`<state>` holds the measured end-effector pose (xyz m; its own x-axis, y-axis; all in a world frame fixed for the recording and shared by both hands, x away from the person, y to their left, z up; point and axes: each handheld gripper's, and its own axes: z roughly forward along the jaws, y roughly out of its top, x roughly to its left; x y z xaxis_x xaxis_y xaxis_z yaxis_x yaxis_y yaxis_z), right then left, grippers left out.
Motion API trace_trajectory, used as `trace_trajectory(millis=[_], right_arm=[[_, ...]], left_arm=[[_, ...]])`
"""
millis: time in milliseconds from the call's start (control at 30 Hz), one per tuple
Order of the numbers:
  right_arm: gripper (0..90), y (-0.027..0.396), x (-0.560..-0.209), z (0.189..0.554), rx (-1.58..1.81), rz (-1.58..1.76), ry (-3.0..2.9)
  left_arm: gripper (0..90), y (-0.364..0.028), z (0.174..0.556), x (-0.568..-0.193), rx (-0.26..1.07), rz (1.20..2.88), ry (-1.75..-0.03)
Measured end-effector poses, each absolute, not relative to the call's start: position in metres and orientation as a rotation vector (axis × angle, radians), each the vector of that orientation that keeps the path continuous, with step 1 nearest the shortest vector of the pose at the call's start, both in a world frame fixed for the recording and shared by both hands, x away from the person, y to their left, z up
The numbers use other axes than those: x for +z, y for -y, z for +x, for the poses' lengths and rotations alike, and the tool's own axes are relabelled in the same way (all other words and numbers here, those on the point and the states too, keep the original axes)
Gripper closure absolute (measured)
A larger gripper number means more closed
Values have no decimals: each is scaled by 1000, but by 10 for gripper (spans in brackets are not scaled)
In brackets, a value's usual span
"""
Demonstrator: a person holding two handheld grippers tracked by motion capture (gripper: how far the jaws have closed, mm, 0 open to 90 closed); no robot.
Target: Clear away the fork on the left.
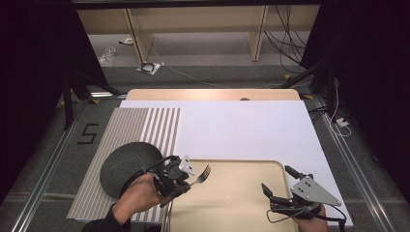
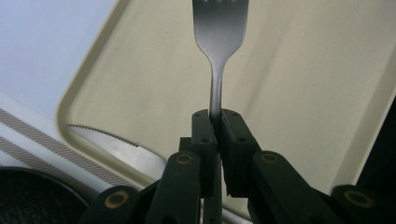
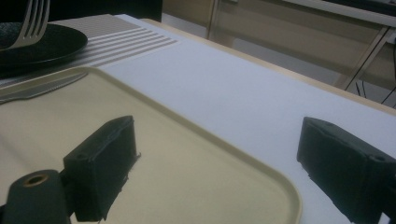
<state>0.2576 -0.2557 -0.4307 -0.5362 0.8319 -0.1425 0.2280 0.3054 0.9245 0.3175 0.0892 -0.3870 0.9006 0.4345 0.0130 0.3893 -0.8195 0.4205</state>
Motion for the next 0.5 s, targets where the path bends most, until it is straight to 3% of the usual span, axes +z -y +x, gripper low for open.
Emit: trace_trajectory(millis=[500], right_arm=[[128, 255, -431, 258, 1230, 935, -1947]], left_arm=[[844, -68, 308, -403, 45, 2715, -549]])
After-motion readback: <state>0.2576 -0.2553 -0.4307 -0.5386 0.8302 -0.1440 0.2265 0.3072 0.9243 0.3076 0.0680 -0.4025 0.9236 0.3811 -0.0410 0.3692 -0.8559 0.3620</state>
